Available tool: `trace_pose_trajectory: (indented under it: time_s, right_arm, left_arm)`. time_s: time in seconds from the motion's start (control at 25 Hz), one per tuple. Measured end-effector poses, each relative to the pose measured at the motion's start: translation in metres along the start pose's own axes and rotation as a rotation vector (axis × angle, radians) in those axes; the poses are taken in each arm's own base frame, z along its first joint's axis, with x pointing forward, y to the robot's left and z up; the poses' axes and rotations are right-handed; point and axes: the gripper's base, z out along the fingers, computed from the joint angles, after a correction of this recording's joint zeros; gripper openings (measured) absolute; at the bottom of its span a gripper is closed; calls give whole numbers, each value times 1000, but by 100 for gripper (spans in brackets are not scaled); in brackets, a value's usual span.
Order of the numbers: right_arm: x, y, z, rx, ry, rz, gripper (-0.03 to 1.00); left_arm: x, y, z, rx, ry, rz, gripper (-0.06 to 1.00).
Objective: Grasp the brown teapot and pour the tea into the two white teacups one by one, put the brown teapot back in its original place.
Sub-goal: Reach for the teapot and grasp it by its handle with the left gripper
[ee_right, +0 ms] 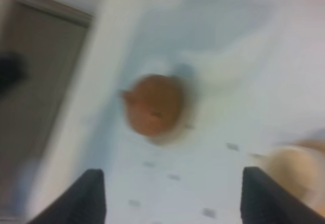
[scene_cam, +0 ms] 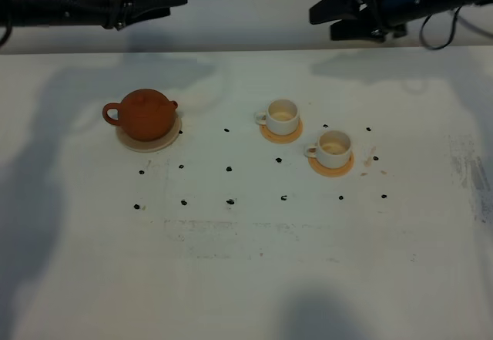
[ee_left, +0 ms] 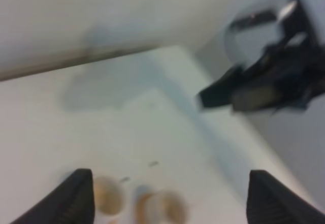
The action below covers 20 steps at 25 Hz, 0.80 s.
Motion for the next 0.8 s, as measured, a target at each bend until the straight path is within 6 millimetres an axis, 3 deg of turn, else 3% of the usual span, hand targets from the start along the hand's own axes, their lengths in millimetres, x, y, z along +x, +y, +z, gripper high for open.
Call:
trace_pose_trajectory:
  time_s: [0.36, 0.56, 0.8]
  right_arm:
    - [-6, 36, -41, 433, -8, -187, 53]
    - [-6, 55, -62, 646, -17, -237, 50]
    - [-2, 97, -79, 762, -48, -337, 48]
  left_arm:
    - [-7, -41, -13, -281, 177, 358, 60]
    - [-1, -41, -10, -424, 293, 401, 60]
    - [2, -38, -11, -505, 346, 401, 60]
